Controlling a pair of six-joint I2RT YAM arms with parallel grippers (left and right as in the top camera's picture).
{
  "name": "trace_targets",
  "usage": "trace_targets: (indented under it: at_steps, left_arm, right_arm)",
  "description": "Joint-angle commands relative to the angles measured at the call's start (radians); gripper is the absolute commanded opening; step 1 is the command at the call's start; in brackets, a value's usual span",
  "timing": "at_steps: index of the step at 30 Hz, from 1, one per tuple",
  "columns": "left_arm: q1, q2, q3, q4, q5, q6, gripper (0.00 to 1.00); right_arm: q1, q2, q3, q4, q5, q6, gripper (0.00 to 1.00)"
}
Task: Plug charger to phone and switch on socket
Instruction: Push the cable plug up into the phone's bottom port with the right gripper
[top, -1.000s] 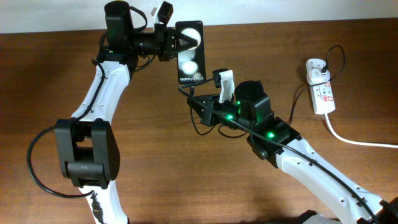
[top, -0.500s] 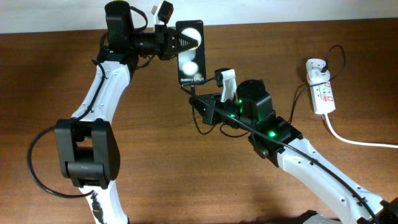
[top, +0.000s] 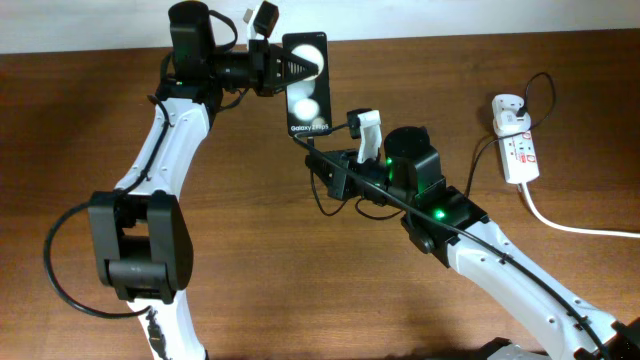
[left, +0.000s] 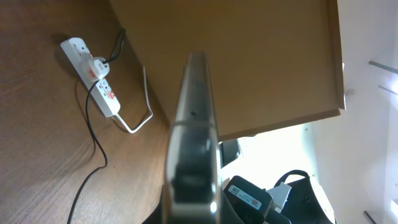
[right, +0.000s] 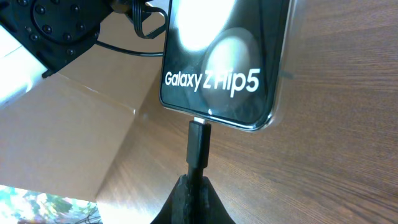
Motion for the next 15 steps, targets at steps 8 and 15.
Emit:
trace_targets:
  at_steps: [8, 15]
  left_arm:
    - [-0.006, -0.008, 0.014, 0.002, 0.076, 0.017, 0.00]
    - [-0.002, -0.008, 0.014, 0.002, 0.072, 0.017, 0.00]
  right_arm:
    - [-0.032, 0.002, 0.002, -0.010, 0.025, -0.010, 0.10]
    - [-0.032, 0.002, 0.002, -0.117, -0.044, -0.014, 0.10]
